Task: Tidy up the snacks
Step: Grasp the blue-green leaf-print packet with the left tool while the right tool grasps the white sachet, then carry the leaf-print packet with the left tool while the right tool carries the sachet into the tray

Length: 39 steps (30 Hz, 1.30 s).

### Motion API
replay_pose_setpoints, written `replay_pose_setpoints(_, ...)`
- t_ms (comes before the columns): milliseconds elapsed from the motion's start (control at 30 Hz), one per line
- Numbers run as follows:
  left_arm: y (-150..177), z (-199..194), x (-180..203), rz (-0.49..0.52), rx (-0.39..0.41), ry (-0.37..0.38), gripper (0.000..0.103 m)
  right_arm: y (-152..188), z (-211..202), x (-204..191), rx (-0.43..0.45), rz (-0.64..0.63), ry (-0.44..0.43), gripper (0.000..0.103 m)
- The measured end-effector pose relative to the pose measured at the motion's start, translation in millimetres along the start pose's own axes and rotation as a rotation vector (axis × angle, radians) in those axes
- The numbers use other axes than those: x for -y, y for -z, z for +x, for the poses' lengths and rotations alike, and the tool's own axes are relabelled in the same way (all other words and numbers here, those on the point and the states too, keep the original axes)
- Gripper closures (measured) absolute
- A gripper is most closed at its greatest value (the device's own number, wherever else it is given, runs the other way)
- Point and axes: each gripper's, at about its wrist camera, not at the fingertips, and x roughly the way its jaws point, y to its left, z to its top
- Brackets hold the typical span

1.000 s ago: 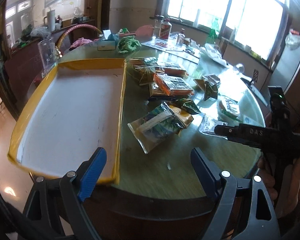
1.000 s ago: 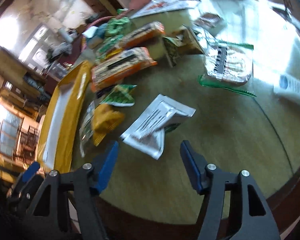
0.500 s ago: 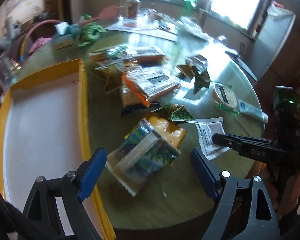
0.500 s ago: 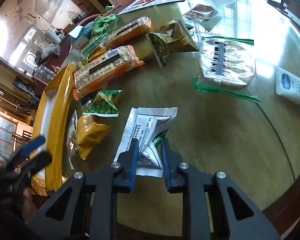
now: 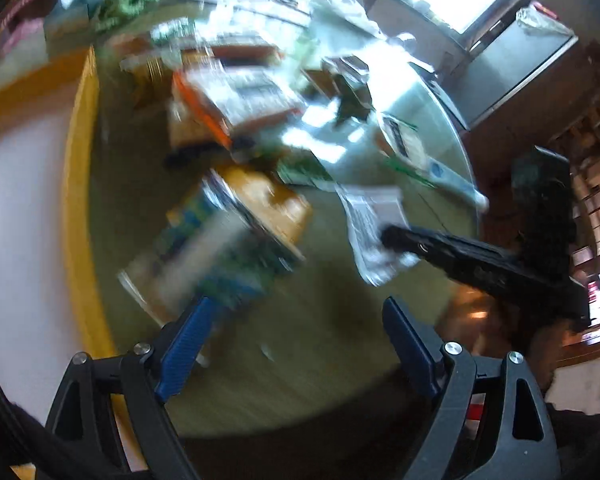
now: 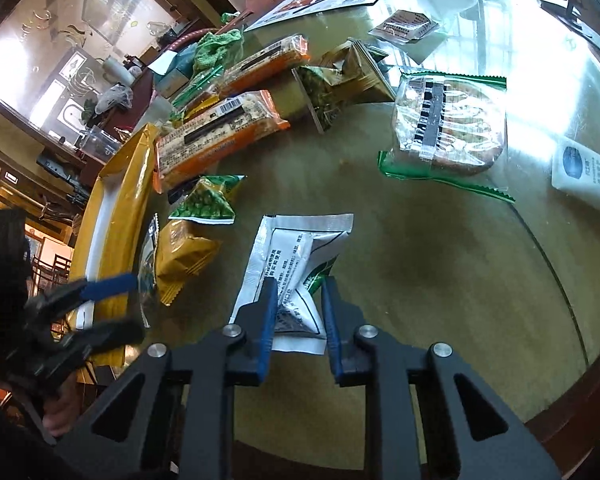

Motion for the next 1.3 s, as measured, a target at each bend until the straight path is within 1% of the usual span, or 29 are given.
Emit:
replay_pose_setpoints(100,-1.9,-6.0,6.0,0.032,0.042,-0.033,0.016,0.7,-1.1,-0.4,0.001,-0.017,0.006,0.079)
replay_pose_setpoints(167,-15.0,-9.2,1.1,0.042,0.094,-0.12,0.016,0.7,-1.0,-0.3,0.0,-0.025,0.005,0.079)
replay_pose_setpoints(200,-21.4,-6.0,-1.6,0.041,0.1,-0.14,0.016,0.4,-0.8,0.2,0.0,-0.024,0.003,0.079)
replay_pose_setpoints(267,-35.4,4.1,-8.9,0.044,0.067,-0.138,0.016,0.4,-0.7,-1.0,0.001,-0.022,0.006,0.079)
replay_pose_setpoints(367,-40.8,11.0,-25.9,-0.002,0.042,-0.135,0.016,0.8,0.3,-2.6,0.004,-0.025,0.008,0.079)
replay_pose_setpoints(433,-36.4,10.1,-20.9,0.022,0.019,-0.122,0.016,0.1,-0.4,-2.5,0.002,-0.028,0.004,0.079)
replay_pose_setpoints(467,-33.6,8.0,-18.9,0.017,0.015,-0.113,0.016,0.4,-0.4,-3.1,0.002,-0.027,0.002,0.079)
replay_pose_setpoints(533,-23.9,7.0,-14.4,0.001,-0.003,-0.048,0.016,0.7,-0.6,-2.7,0.001,-0.031,0.005,0.079)
replay_pose_setpoints(567,-17.0,7.5,-8.7,0.005,-0.02,-0.042,0.016,1.0,-0.7,-3.0,0.002,-0.034,0.005,0.079)
replay_pose_setpoints(700,2.3,8.0,6.3,0.056,-0.045,-0.088,0.016,1.3,-1.2,-1.2,0.003,-0.037,0.008,0.079)
replay_pose_setpoints(767,10.9,10.6,14.0,0.09,-0.042,-0.106,0.016,2.0,-1.3,-1.9,0.005,-0.045,0.014,0.079)
replay_pose_setpoints(867,16.8,19.5,20.6,0.115,-0.026,-0.189,0.016,2.6,-0.9,-2.3,0.003,-0.056,0.016,0.079)
replay_pose_setpoints(933,19.0,23.2,22.8,0.119,-0.011,-0.227,0.016,2.1,-1.1,-1.7,0.002,-0.058,0.016,0.079)
replay_pose_setpoints(967,18.4,26.9,24.3,0.115,-0.006,-0.251,0.017,2.1,-1.2,-2.0,0.002,-0.06,0.017,0.079)
replay_pose_setpoints(1000,20.0,28.5,26.6,0.118,0.01,-0.301,0.02,1.9,-1.0,-2.4,0.003,-0.062,0.019,0.079)
replay_pose_setpoints(1033,22.2,28.3,28.8,0.125,0.025,-0.334,0.03,1.9,-0.7,-2.7,0.002,-0.063,0.019,0.079)
replay_pose_setpoints(1067,25.1,27.7,30.5,0.131,0.041,-0.373,0.037,2.0,-0.7,-2.5,0.003,-0.063,0.019,0.079)
replay_pose_setpoints(1100,27.6,26.9,31.0,0.127,0.051,-0.384,0.04,2.5,-0.6,-3.0,0.003,-0.067,0.02,0.079)
replay_pose_setpoints(1167,30.5,25.4,29.9,0.098,0.073,-0.376,0.043,3.6,-0.3,-4.0,0.009,-0.078,0.024,0.079)
replay_pose_setpoints(1233,36.5,22.1,35.2,0.1,0.105,-0.399,0.048,3.9,0.2,-4.8,0.009,-0.084,0.025,0.079)
replay_pose_setpoints(1300,42.8,14.5,41.0,0.095,0.147,-0.399,0.05,4.7,0.1,-7.8,0.014,-0.1,0.037,0.081)
